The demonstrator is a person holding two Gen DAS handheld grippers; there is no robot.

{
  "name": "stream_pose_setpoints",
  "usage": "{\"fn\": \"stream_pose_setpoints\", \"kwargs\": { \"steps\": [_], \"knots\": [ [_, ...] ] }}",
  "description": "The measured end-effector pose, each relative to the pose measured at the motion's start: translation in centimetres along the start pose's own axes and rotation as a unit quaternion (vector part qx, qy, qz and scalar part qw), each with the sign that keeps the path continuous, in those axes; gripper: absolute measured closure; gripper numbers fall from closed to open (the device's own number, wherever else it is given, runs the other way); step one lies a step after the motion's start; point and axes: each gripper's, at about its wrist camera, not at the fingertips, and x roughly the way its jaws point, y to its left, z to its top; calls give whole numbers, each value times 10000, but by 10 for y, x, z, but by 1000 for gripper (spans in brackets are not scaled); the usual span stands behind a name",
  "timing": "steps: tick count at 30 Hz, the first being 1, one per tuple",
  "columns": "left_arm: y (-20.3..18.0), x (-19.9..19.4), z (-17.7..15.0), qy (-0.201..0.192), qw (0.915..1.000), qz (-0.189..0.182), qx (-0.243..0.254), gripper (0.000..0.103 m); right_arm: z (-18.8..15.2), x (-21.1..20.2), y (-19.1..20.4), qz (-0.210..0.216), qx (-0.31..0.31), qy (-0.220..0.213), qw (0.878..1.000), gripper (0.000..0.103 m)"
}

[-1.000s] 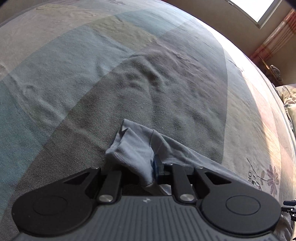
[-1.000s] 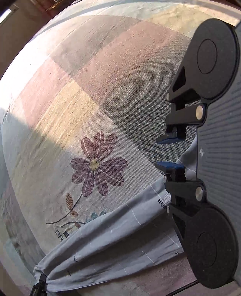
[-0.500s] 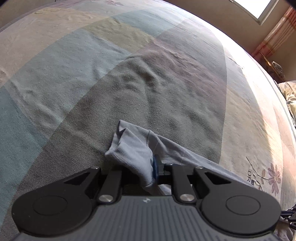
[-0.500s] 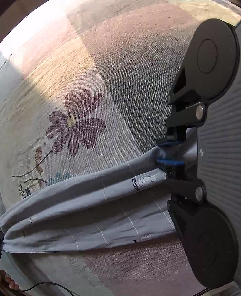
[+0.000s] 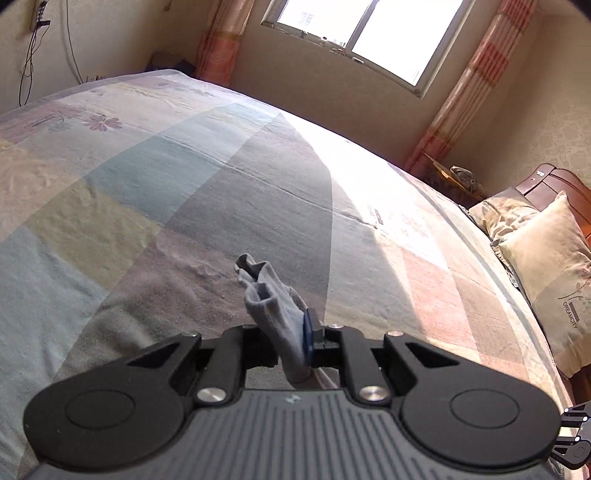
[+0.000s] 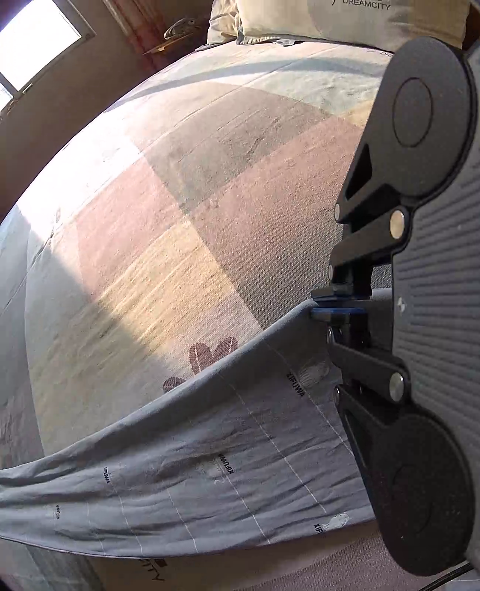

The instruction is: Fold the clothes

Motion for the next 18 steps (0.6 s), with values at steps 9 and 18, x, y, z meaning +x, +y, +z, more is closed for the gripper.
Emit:
{"fn": "stream_pose_setpoints", "kwargs": {
  "steps": [9,18],
  "knots": [
    [3,43,5,275,9996,55,93,89,15,4,14,426,361,-180,9983,78],
    [27,53,-15,569,9982,166,-29,89,116,34,37,1454,328,-1148,9821,75]
  ]
}}
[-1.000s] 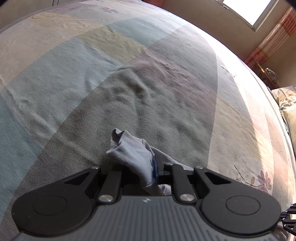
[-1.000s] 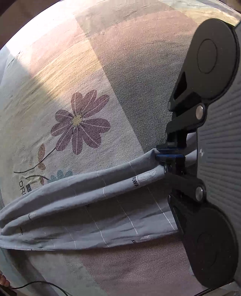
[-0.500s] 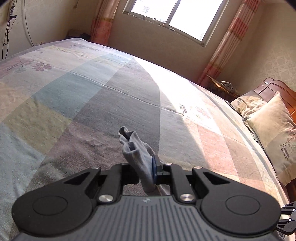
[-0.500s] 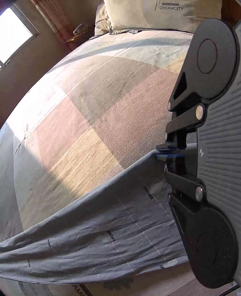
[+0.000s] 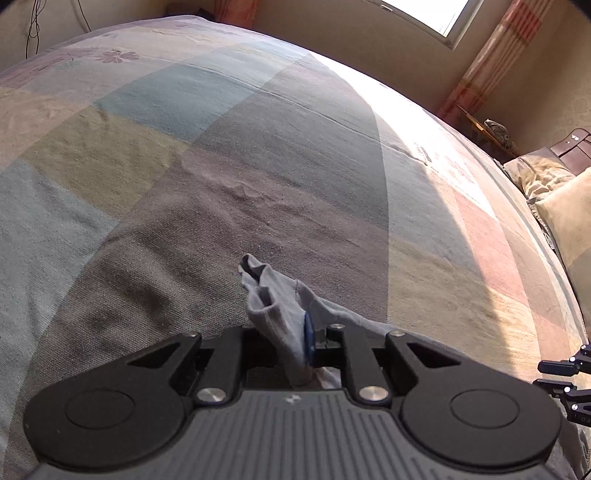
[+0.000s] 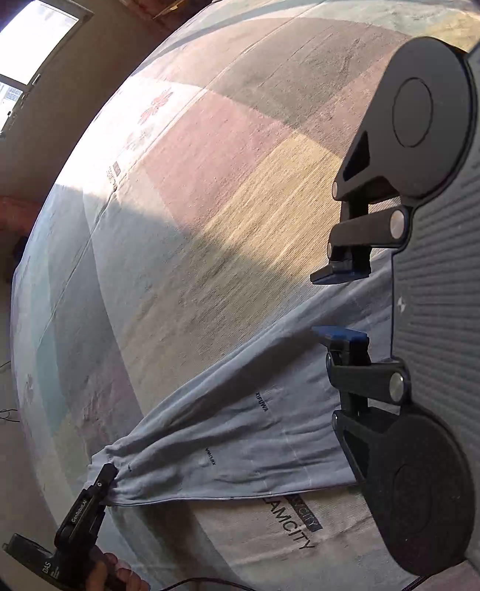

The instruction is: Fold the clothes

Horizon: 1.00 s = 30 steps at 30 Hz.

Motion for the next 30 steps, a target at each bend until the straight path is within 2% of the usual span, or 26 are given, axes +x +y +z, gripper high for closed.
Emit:
{"fn": "stream_pose_setpoints", "kwargs": {
  "steps": [4,7,11,15,17,19,23,27,29,30],
  "knots": [
    [8,1,-6,15,10000,-75,-63,89,61,43,9,753,43,-376,9964,74],
    [13,4,-11,65,9999,-85,-22,89,97,75,17,1440,199,-552,9878,71],
    [21,9,-21,86,9996,-265,-104,89,124,113,46,1724,-117,-451,9839,69],
    [36,7,-26,2,9974,-592,-422,87,125,130,72,1522,-571,-379,9860,64],
    [44,7,-29,-35,9955,-752,-576,87,125,132,82,1414,-773,-346,9863,65],
    [46,10,-23,60,9947,-846,-584,88,128,131,88,1441,-916,-223,9851,92],
    [45,9,-4,-92,9943,-1000,-362,89,138,131,91,1423,-1113,-50,9835,100],
    [28,10,30,-522,9905,-1244,276,89,153,130,79,915,-1012,-216,9904,101],
    [22,17,42,-588,9898,-1205,472,88,158,132,69,603,-856,-290,9941,101],
    [24,24,43,-484,9912,-1141,465,88,156,129,68,520,-744,-311,9954,101]
  ]
}}
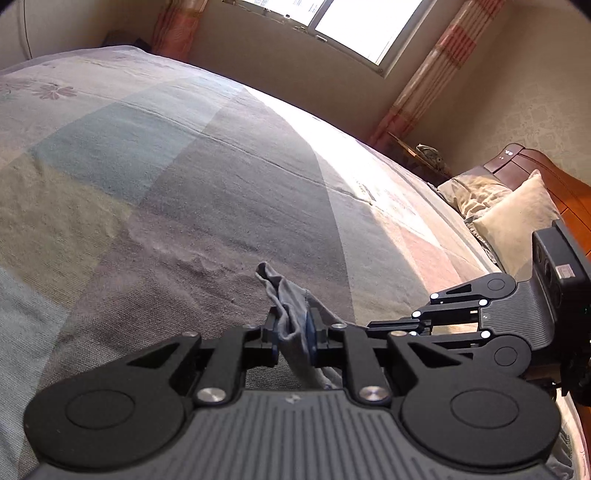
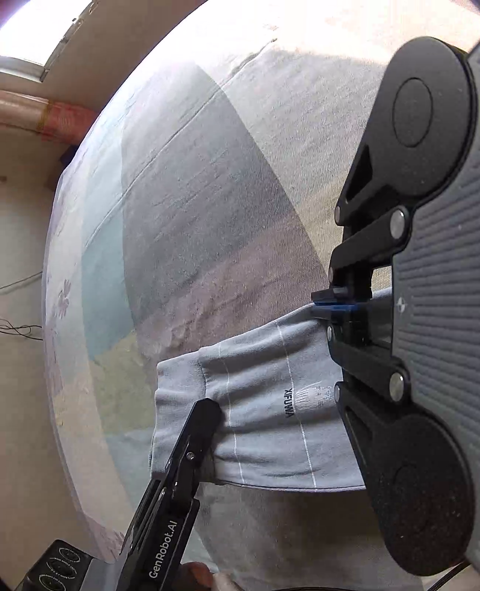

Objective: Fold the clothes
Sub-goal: 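Release the fabric with the right tool and open it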

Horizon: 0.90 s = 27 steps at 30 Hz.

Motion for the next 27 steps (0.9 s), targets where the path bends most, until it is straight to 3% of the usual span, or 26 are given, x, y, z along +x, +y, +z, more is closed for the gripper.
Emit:
{"fn": "stream_pose_setpoints", "kwargs": {
  "steps": [1,3,6,9,12,16,20,23,27],
  "knots": [
    [4,6,0,102,9999,77,-22,88,-4,-6,1,-49,129,-16,9999,100],
    [16,7,-5,209,9979,583,-193,88,-13,-18,4,-146,387,-48,9991,96],
    [26,-16,-11,-12,9968,710,-361,83,-27,-37,9,-291,772,-95,9965,87],
    [16,-29,-11,-71,9975,684,-177,76,-40,-55,13,-436,1157,-143,9922,80],
    [-9,-18,-6,197,9982,474,312,69,-53,-73,17,-580,1540,-190,9862,75],
    [-35,-1,-10,594,9954,573,491,69,-71,-65,50,-648,1292,-76,9895,73],
    [-33,-4,-21,763,9958,369,-357,54,-88,-53,85,-703,969,56,9928,73],
    [-24,-5,-33,884,9906,423,-956,54,-85,-42,98,-929,555,26,9941,74],
    [-7,2,-46,782,9807,371,-1755,52,-82,-40,100,-973,558,62,9937,74]
  ]
}}
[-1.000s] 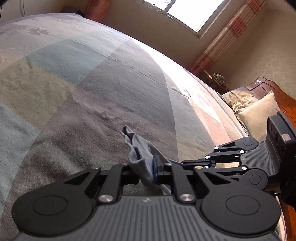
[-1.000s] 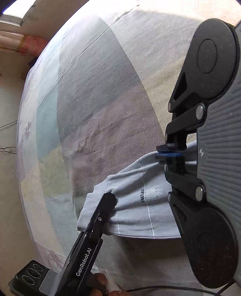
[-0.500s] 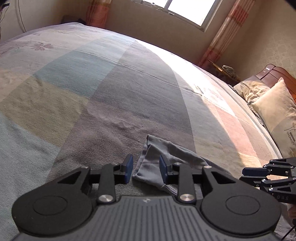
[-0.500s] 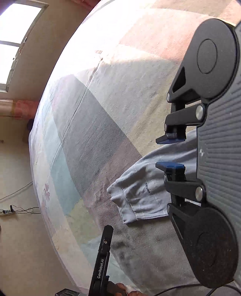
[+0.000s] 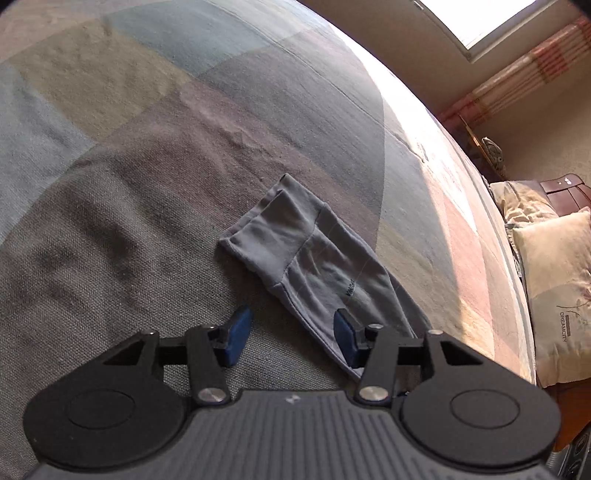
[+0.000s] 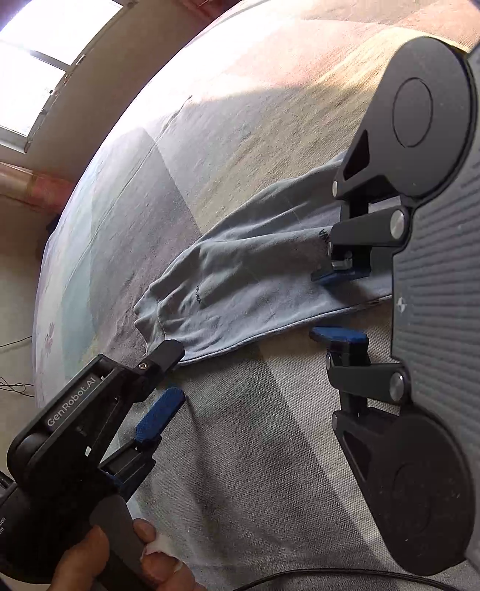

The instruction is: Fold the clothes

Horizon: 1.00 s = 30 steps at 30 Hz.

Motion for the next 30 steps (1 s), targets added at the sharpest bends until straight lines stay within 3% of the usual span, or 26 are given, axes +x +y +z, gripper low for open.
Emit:
{"fn": "stream_pose_setpoints", "kwargs": {
  "steps": [3,9,10,11,12,13,14,16,19,22,24,26,28,30],
  "knots": [
    [13,7,3,-257,9969,-330,-659,45,0,0,-2,28,134,30,9999,74],
    [18,24,10,-713,9919,-551,-891,42,2,3,-2,-5,105,5,9999,74],
    [16,23,9,-732,9937,-386,-752,45,3,4,-1,-11,80,-1,10000,75],
    [13,23,7,-750,9951,-222,-612,56,3,3,0,-12,58,-4,10000,77],
    [10,23,6,-766,9959,-53,-473,78,4,3,0,13,88,15,10000,87],
    [7,22,5,-752,9964,155,-353,90,5,3,1,54,148,47,9999,99],
    [7,21,7,-723,9966,200,-331,92,7,2,0,89,211,72,9997,99],
    [4,12,11,-808,9961,233,-281,92,11,1,-3,192,391,104,9990,100],
    [-7,-9,16,-988,9940,420,226,93,18,0,-2,462,682,125,9965,99],
    [-1,-21,17,-878,9897,974,567,92,19,2,5,578,743,165,9954,98],
    [7,-29,17,-821,9884,1130,600,92,17,-2,1,753,892,88,9931,91],
    [3,-33,17,-794,9890,1018,717,92,14,-12,-5,892,1095,-11,9900,90],
    [-20,-26,12,-681,9871,869,1158,91,10,-22,-12,1030,1298,-110,9861,90],
    [-43,-18,7,-566,9829,718,1597,80,6,-32,-18,1167,1500,-209,9816,88]
  ]
}}
